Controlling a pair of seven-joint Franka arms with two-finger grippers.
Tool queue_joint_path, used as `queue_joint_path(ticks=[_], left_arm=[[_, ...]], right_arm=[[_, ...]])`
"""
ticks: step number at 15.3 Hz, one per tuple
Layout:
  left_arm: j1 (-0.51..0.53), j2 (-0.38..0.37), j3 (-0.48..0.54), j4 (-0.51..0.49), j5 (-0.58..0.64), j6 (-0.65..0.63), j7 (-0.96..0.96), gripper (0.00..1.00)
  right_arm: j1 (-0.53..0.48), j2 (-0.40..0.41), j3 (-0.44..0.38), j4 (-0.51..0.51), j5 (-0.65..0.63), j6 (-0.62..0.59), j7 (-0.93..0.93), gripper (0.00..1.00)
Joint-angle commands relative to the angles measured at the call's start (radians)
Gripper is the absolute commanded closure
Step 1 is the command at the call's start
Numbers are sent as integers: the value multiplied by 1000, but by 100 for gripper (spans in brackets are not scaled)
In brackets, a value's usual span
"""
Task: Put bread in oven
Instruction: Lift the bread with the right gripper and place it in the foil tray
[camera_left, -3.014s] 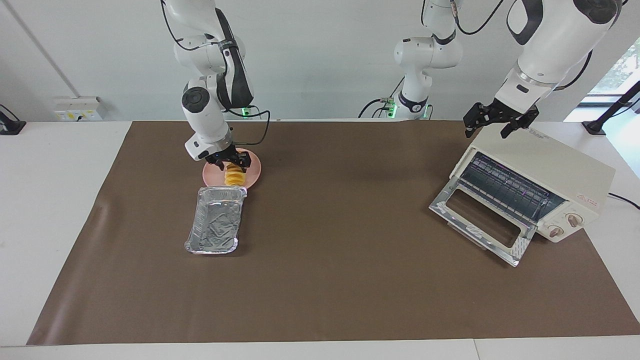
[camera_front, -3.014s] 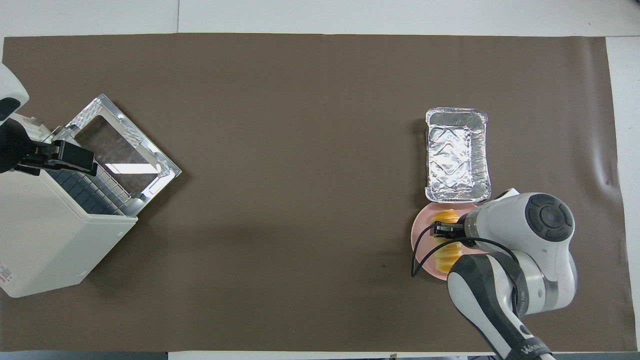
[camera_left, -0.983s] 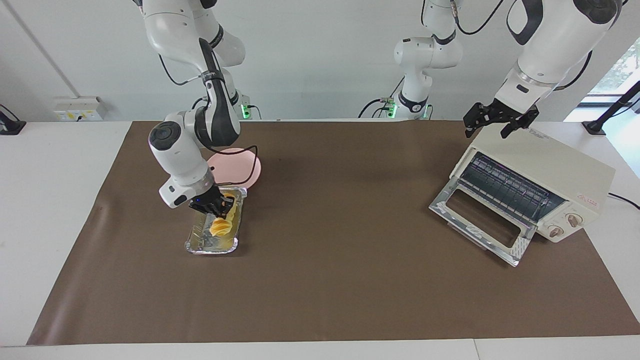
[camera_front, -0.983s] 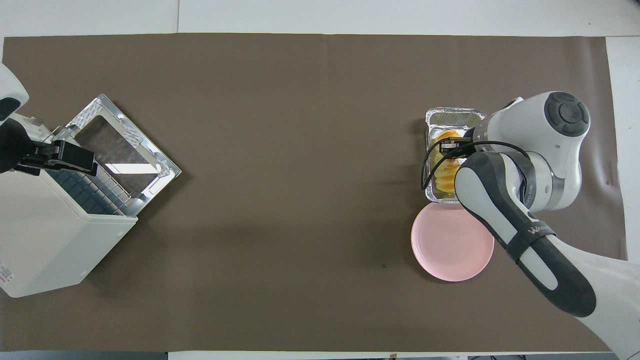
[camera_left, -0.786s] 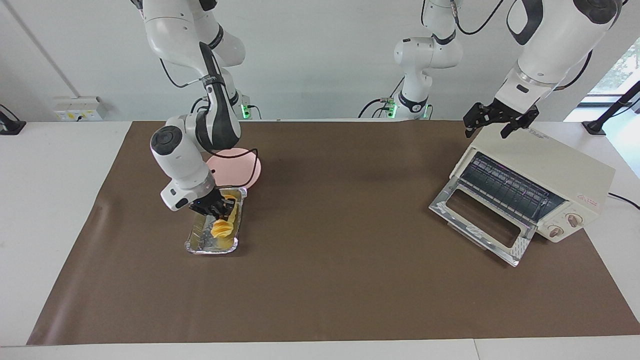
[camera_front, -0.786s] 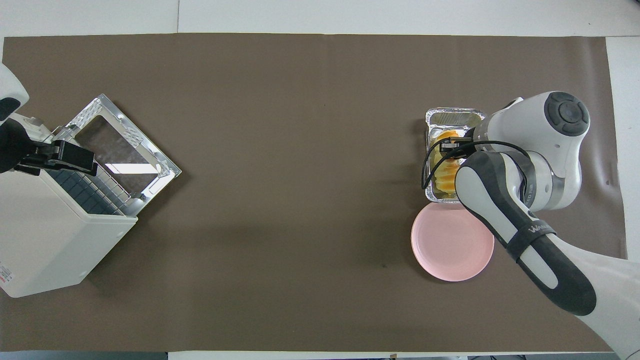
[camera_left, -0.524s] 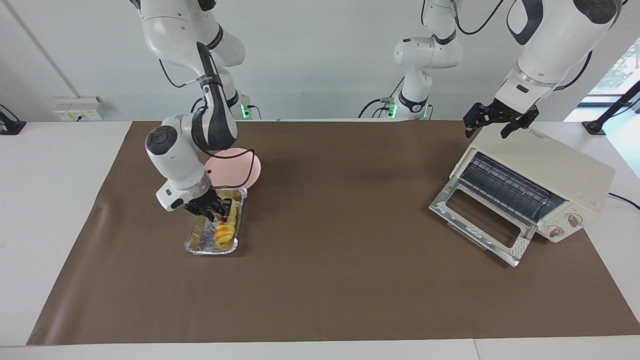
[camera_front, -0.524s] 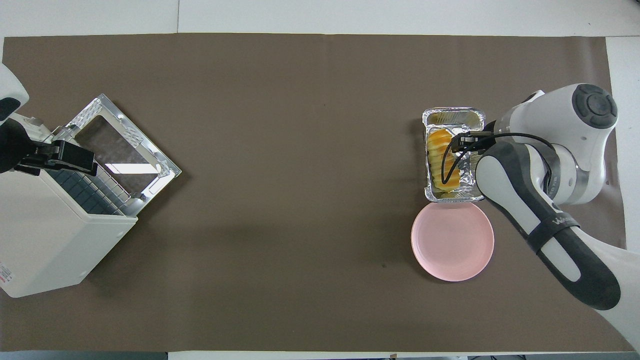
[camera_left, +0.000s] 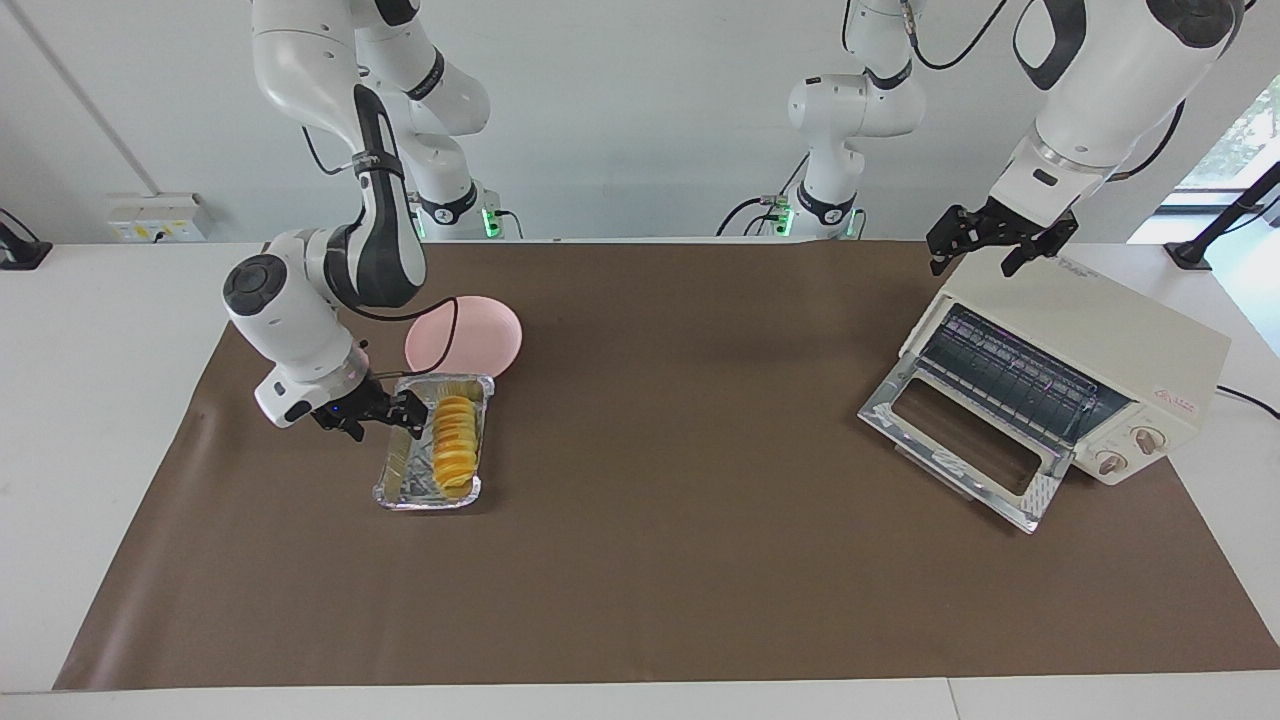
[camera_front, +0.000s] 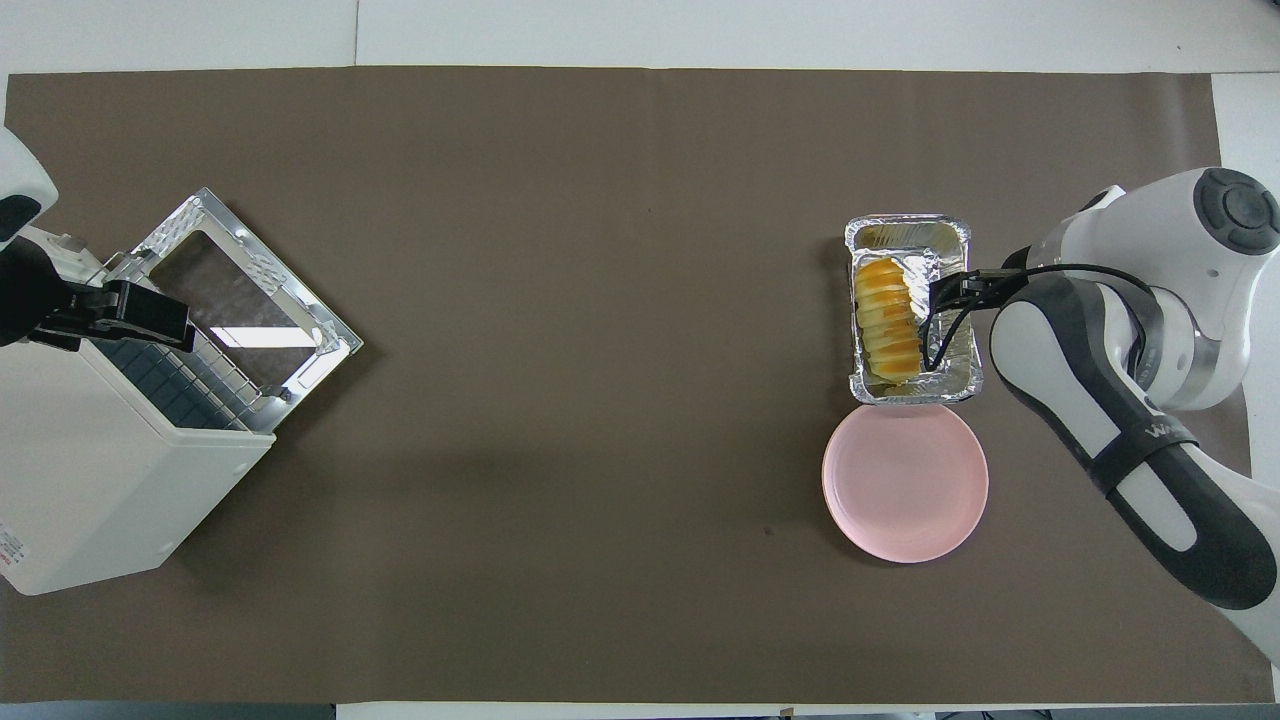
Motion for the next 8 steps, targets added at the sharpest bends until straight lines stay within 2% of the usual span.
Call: queue_joint_path(ticks=[1,2,3,8], left_arm=[[4,-19,1,-13,-14,12,-7,0],[4,-17,1,-13,-14,12,-7,0],[4,-17,1,-13,-14,12,-7,0],[4,-19,1,-13,-14,12,-7,0]], right_arm=[[-15,-3,9,-43,-7,45,-52,50],[-14,-3,10,-43,-7,45,-53,83],[-14,-3,10,-43,-7,48,-53,100],[0,0,16,-22,-3,42,-55,100]])
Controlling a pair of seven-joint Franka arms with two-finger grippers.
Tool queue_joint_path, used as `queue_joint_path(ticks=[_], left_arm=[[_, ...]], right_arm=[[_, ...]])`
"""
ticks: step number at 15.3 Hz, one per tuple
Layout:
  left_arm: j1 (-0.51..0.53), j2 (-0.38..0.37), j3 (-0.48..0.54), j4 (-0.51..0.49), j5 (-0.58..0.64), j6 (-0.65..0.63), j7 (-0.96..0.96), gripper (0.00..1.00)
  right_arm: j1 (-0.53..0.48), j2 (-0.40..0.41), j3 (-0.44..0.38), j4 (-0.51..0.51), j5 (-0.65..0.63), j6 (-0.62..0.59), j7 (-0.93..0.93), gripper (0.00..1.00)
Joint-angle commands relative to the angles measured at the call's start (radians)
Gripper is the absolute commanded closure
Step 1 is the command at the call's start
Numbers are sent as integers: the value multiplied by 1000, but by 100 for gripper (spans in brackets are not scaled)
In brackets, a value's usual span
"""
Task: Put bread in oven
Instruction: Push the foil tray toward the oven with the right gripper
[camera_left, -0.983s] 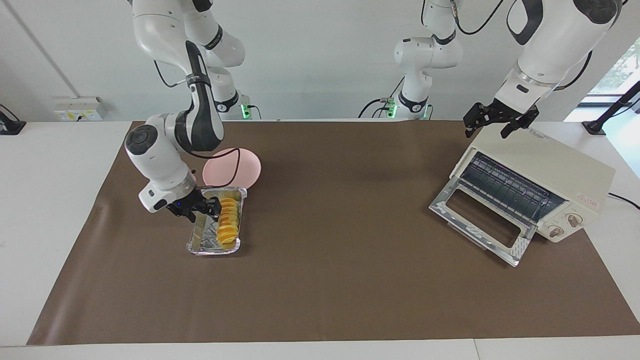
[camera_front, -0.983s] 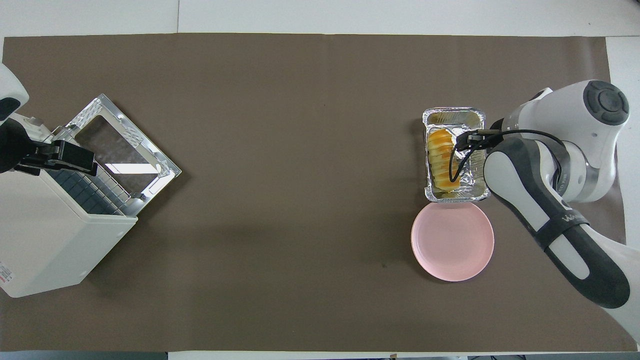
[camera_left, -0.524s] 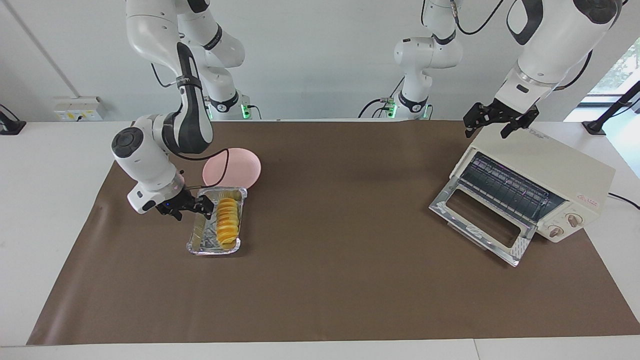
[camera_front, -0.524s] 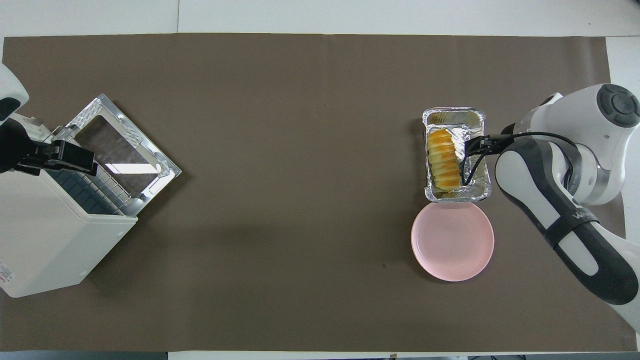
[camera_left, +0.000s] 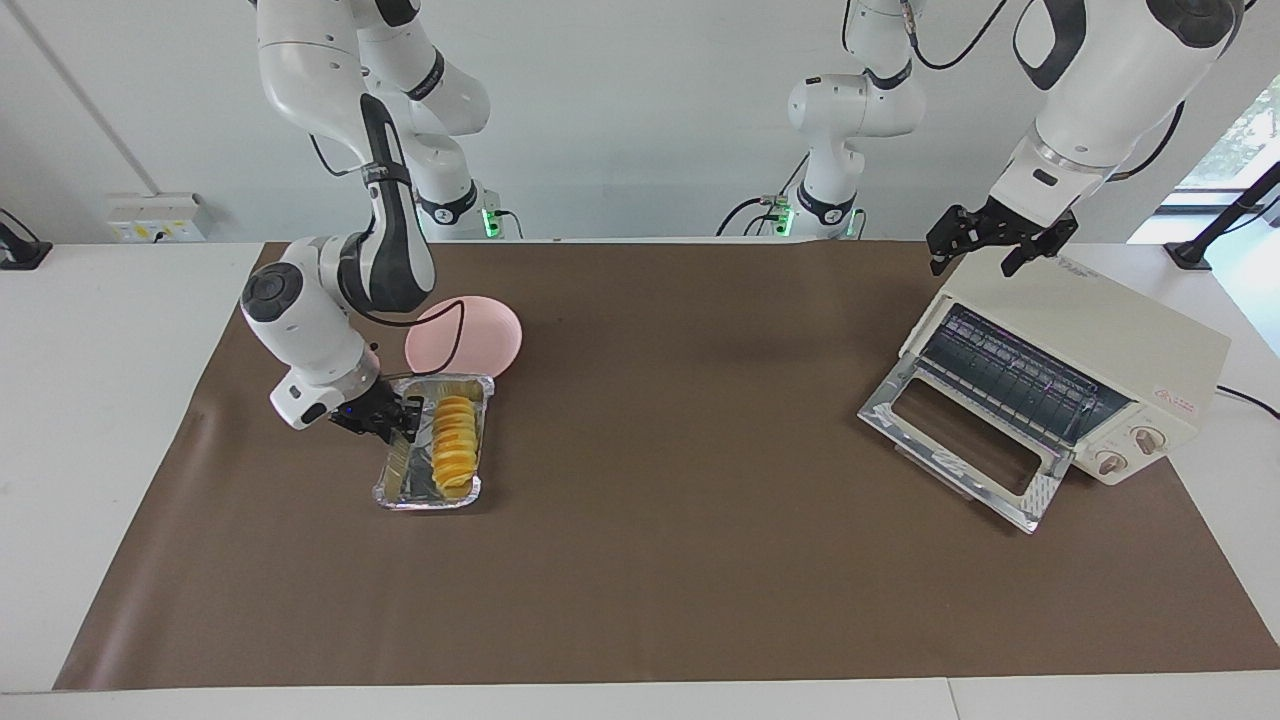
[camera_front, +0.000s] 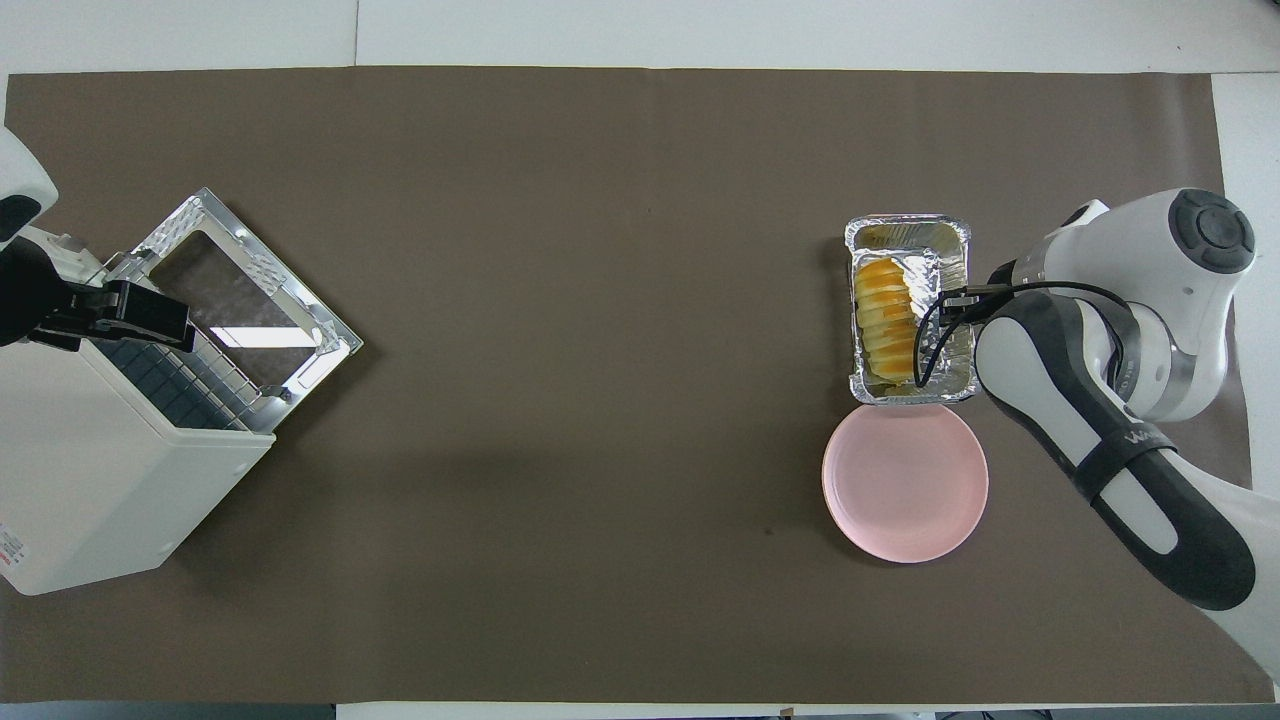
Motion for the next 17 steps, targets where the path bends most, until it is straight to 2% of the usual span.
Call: queue_joint_path(ticks=[1,4,9,11,13,17], left_arm=[[4,-19,1,-13,-14,12,-7,0],[4,-17,1,-13,-14,12,-7,0],[4,-17,1,-13,-14,12,-7,0],[4,-19,1,-13,-14,12,-7,0],[4,-17,1,-13,-14,12,-7,0],[4,-17,1,-13,-14,12,-7,0]], right_arm=[[3,-2,14,31,8,-8,-22,100],[69,-2,17,100,14,-69,16,100],[216,16,17,234,14,-167,274,100],[281,25,18,255,28,-146,346,100],[351,51,17,277,147,-94,383,100],[451,171,15,409,183,-57,487,100]])
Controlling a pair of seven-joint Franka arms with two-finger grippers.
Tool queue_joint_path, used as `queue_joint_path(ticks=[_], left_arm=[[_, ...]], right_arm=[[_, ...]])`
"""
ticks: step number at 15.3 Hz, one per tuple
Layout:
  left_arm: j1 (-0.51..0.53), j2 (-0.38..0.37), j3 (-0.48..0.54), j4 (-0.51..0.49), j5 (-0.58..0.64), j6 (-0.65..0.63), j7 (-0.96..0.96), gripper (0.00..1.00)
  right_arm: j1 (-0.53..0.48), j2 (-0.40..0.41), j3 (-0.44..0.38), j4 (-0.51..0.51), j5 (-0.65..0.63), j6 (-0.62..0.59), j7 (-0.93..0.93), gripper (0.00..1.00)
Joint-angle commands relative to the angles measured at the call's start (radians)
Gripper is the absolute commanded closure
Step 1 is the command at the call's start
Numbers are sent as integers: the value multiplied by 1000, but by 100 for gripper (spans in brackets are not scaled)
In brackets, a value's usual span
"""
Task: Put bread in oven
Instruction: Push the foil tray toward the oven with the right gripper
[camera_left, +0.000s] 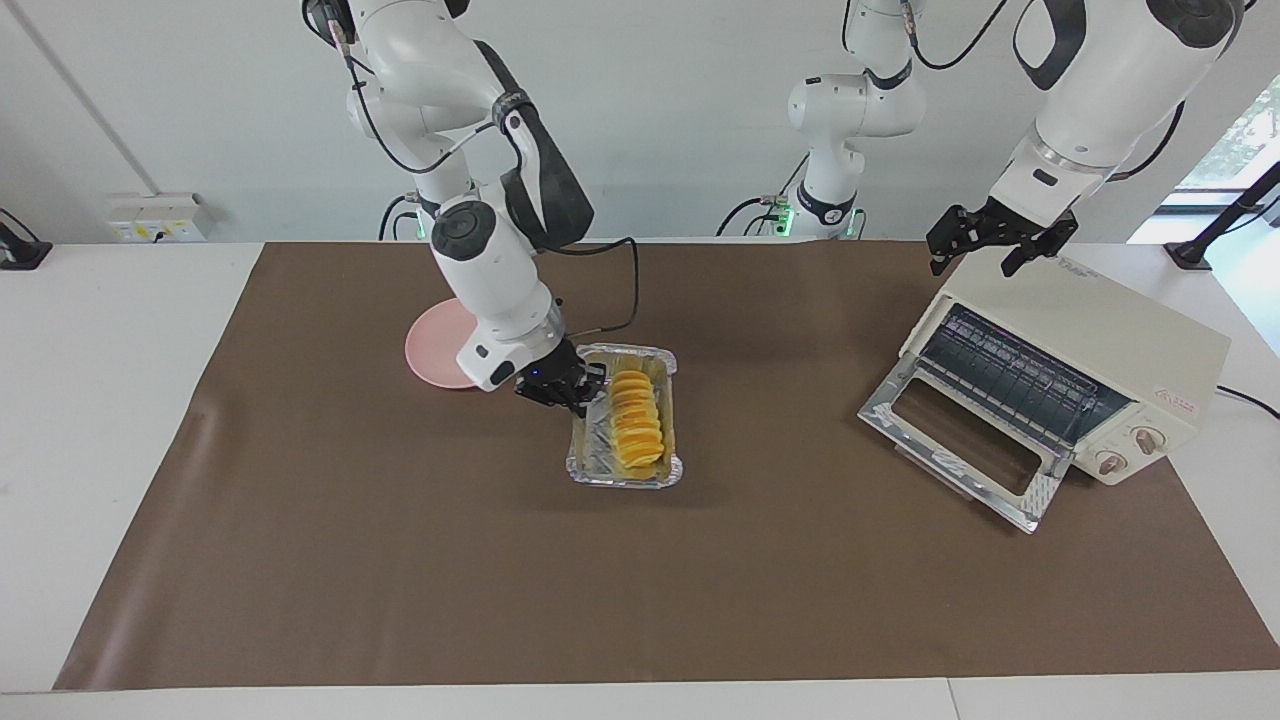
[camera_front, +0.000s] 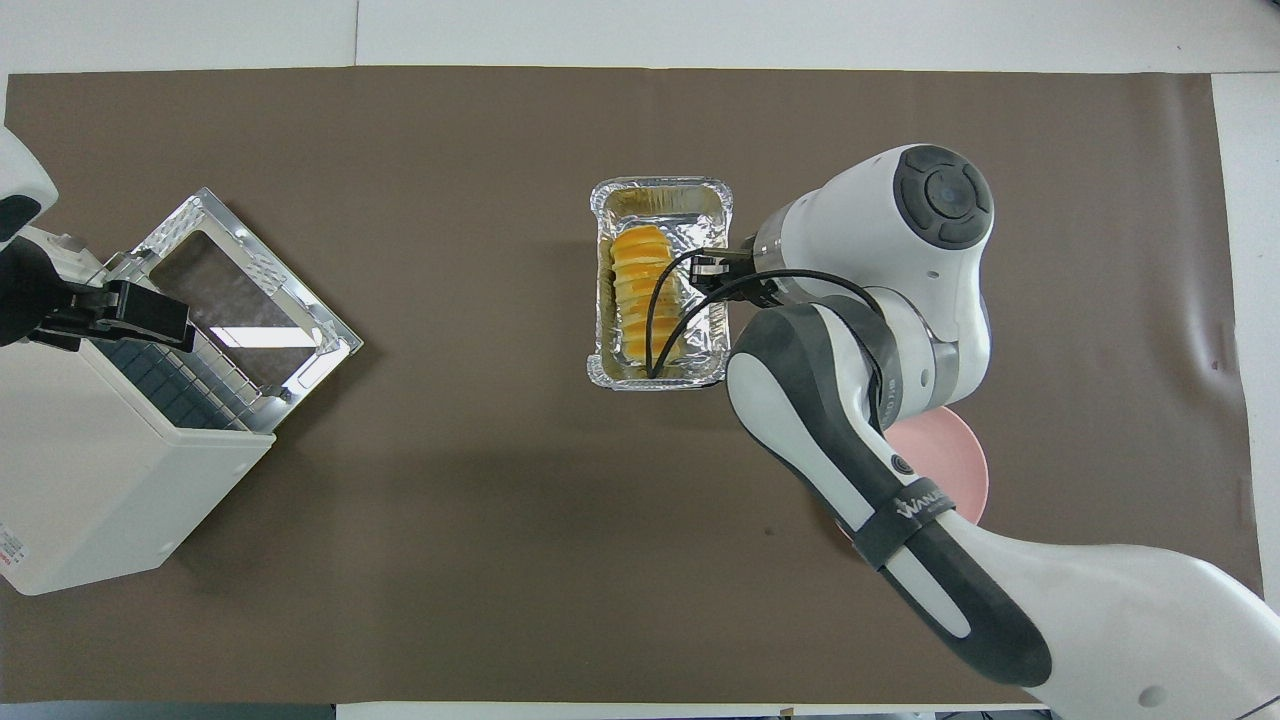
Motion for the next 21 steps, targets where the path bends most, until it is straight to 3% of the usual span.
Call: queue_joint_path(ticks=[1,5,9,10,12,13,16,21], left_arm=[[3,-17,1,-13,-14,12,-7,0],[4,-19,1,-13,-14,12,-7,0],[4,-19,1,-13,-14,12,-7,0],[4,-19,1,-13,-14,12,-7,0],[4,-17,1,-13,-14,12,-7,0],[4,-19,1,-13,-14,12,-7,0],[4,-17,1,-13,-14,12,-7,0],[4,-19,1,-13,-14,12,-7,0]], right_arm=[[59,106,-3,102,13,43,63,100],[81,149,-2,77,10,107,66,100],[83,146,-2,-16,13,207,66,100],[81,143,-2,-18,13,196,67,90],[78,140,-2,-1,13,157,73,17],[78,136,-6,11,11,140,75,0],[29,65,-23,74,7,-41,61,0],[-149,-143,-29,79,-30,-343,-102,0]])
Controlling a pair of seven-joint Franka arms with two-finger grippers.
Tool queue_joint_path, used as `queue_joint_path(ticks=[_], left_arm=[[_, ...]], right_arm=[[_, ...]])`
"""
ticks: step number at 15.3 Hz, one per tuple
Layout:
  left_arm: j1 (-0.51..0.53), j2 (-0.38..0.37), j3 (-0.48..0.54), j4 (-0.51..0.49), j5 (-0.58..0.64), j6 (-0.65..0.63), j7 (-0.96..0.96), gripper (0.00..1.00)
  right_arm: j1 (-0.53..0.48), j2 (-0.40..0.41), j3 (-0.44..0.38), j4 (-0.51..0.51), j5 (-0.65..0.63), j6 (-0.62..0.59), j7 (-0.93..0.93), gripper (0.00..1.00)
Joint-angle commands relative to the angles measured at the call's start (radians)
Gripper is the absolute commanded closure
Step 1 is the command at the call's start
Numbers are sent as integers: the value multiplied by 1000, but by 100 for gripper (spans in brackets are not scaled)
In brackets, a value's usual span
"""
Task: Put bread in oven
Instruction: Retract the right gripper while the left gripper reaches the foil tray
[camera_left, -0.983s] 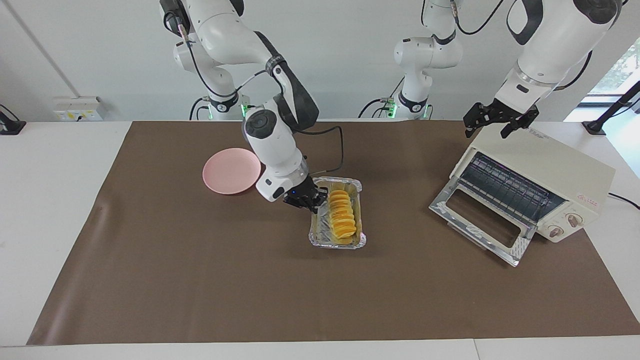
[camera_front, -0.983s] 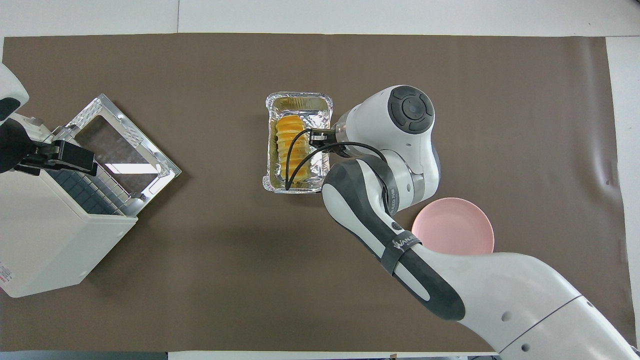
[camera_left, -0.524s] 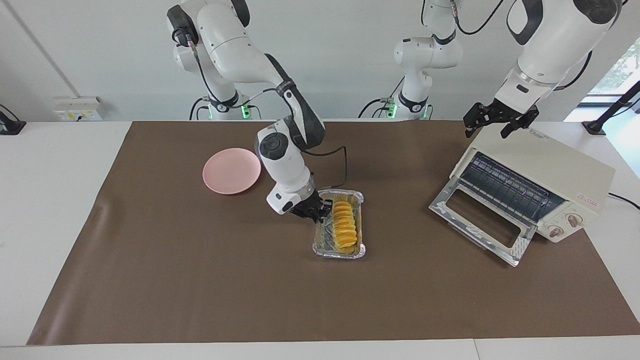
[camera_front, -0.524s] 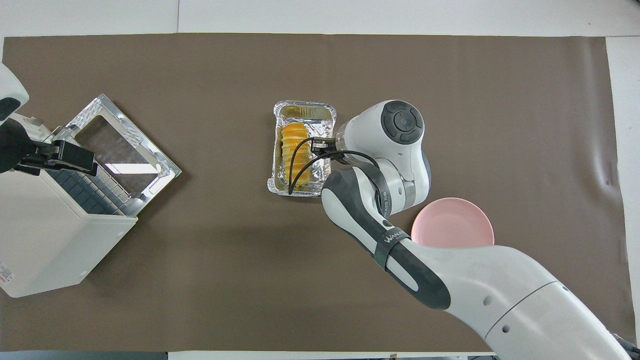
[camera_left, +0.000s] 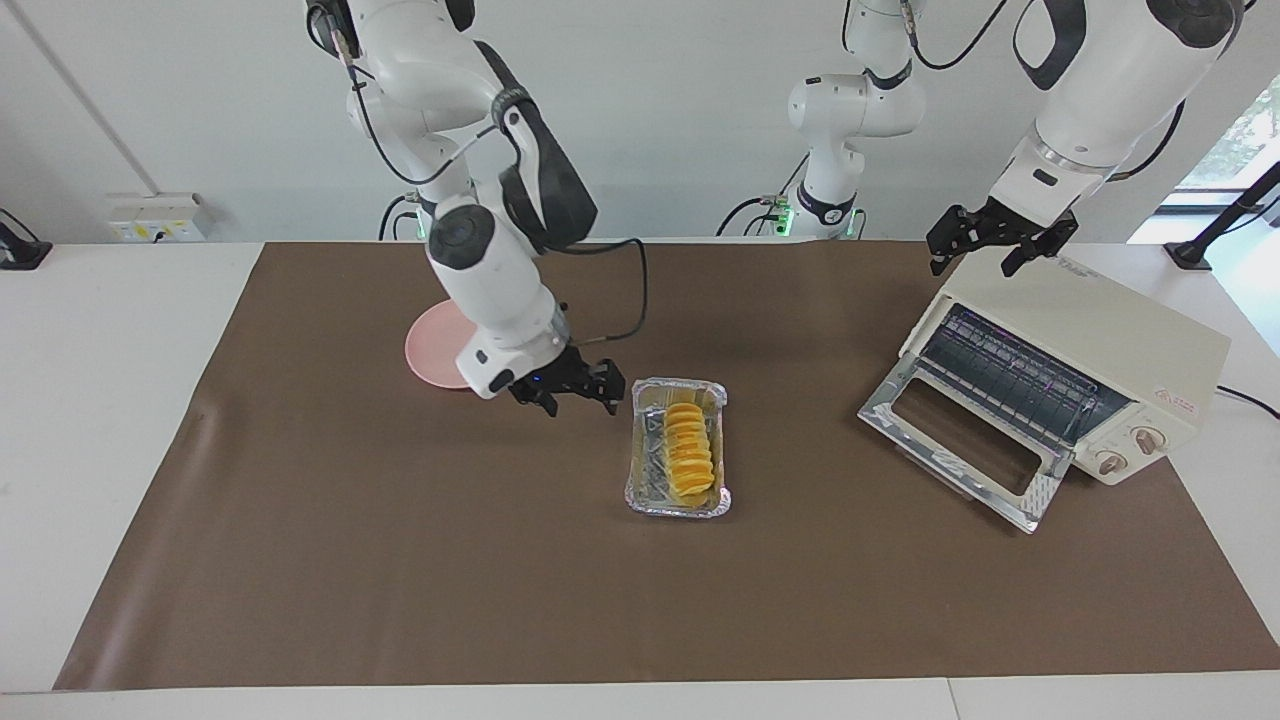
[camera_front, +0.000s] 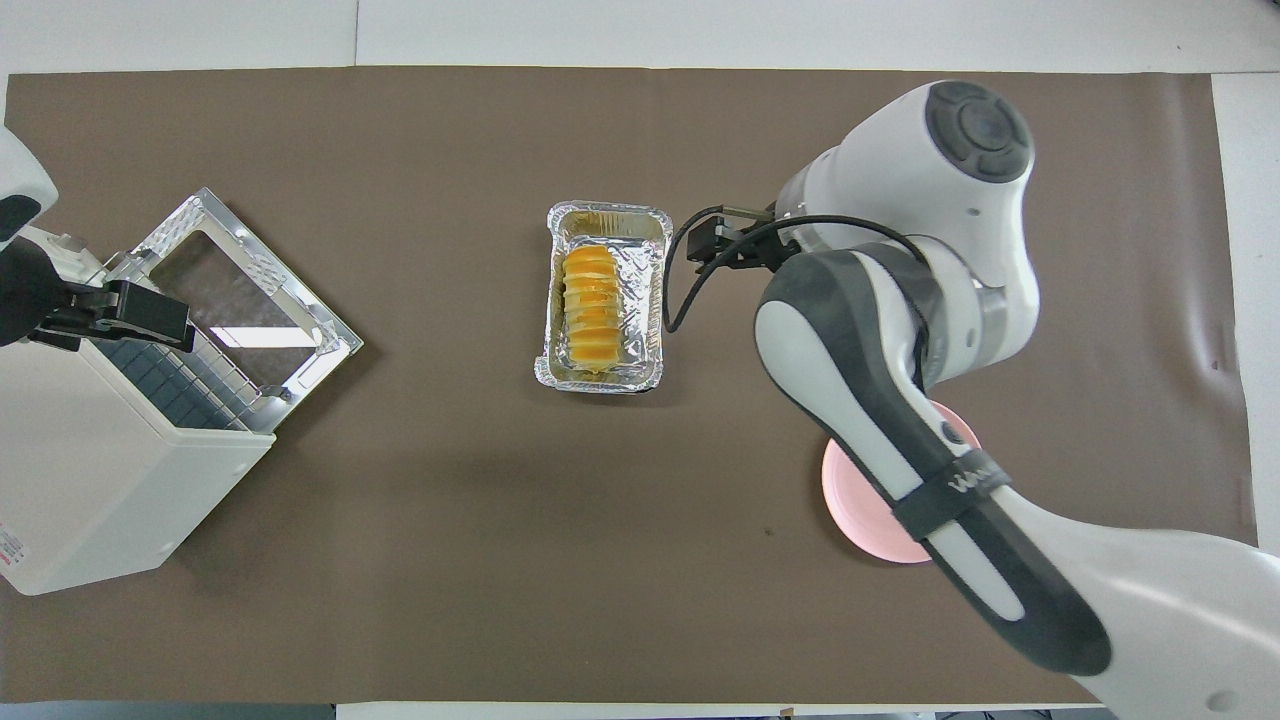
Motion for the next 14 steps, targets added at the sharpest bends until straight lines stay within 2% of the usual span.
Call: queue_joint_path(ticks=[1,4,7,10,14], left_arm=[[4,-19,1,-13,-14,12,-7,0],[4,-19,1,-13,-14,12,-7,0],[4,-19,1,-13,-14,9,-7,0],[3,-22,-1,-15,-14,-20,-10,0],[-17,-17,-15,-16,-15,38,-93,0]], right_arm=[[-110,-127,9,-40,-42,-138,-125,0],[-233,-235,8,-46,-153,-287,-245,0],[-328,-288,7,-48,-161,-386,-345,0],[-366,-293,7,-62,-220,-366,-379,0],[-391,-291,7,-71,-236,-320,-353,0]])
